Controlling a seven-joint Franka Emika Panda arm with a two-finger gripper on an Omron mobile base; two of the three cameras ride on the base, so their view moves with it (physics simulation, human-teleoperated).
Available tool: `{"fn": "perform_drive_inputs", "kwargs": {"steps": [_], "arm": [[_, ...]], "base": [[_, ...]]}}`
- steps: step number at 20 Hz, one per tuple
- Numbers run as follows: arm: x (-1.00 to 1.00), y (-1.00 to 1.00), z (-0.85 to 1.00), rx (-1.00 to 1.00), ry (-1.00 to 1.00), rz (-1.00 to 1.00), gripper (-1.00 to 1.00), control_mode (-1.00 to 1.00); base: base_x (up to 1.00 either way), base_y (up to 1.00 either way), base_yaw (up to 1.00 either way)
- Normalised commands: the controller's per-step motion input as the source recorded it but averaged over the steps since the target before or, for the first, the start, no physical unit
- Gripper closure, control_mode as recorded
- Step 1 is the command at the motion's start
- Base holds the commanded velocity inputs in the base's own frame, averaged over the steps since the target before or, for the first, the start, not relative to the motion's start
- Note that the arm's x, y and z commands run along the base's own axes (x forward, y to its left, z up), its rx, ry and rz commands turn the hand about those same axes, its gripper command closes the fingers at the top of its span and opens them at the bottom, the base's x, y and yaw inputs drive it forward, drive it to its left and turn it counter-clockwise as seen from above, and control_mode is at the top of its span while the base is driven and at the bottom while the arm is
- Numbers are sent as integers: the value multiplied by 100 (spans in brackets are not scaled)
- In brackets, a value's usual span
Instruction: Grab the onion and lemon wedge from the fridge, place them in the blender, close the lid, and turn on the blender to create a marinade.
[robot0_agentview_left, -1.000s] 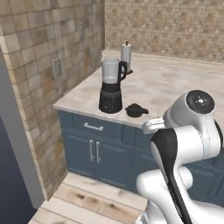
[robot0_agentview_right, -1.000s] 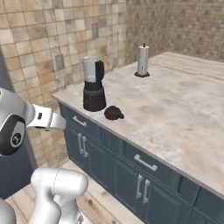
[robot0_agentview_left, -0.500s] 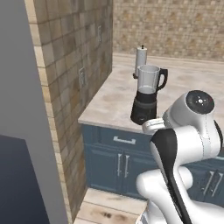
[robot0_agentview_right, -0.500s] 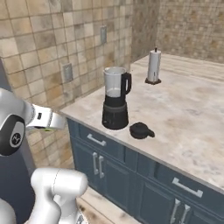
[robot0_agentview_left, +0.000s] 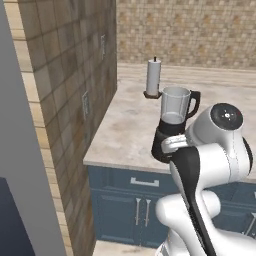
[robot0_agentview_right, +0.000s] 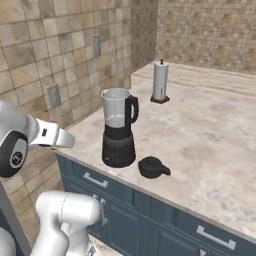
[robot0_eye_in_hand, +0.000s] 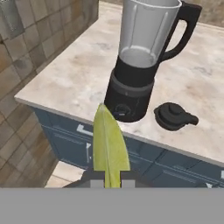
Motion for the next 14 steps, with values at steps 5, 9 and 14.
{"fn": "perform_drive_inputs", "kwargs": {"steps": [5, 9, 14], "arm": [[19, -28, 1, 5, -4, -17, 100, -100], [14, -19, 23, 4, -4, -18, 100, -100], [8, -2, 53, 4, -10, -8, 100, -100]], "base": [[7, -8, -5], [0, 0, 0], [0, 0, 0]]}}
